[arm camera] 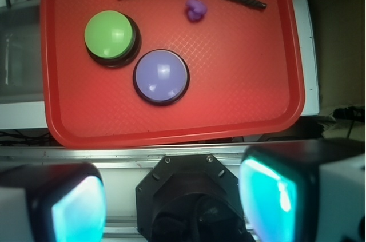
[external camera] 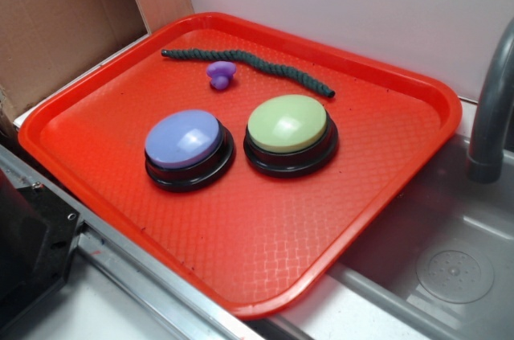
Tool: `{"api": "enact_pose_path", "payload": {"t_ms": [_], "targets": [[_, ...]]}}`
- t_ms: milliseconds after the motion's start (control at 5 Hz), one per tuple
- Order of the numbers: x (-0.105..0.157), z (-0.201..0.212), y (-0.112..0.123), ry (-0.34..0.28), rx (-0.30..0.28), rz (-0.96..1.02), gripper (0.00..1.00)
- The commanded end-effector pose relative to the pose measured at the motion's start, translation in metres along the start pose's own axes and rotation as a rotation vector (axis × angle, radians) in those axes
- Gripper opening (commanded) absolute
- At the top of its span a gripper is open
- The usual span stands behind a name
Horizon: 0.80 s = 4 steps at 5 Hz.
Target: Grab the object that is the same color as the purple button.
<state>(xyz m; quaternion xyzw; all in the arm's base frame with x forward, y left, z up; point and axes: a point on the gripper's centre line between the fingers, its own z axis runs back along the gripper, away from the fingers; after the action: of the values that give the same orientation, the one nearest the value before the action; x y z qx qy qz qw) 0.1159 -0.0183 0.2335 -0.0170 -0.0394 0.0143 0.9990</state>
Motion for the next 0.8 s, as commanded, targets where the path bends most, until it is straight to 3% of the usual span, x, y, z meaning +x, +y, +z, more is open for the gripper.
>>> {"api": "enact_pose_path", "payload": {"t_ms": [0,200,600], "targets": [[0.000,0.000,0.000,0.000,0.000,0.000,1.00],[0.016,-0.018,-0.003,0.011,0.007,0.015,1.00],[0.057,-0.067,0.004,-0.085,0.002,0.163,1.00]]}}
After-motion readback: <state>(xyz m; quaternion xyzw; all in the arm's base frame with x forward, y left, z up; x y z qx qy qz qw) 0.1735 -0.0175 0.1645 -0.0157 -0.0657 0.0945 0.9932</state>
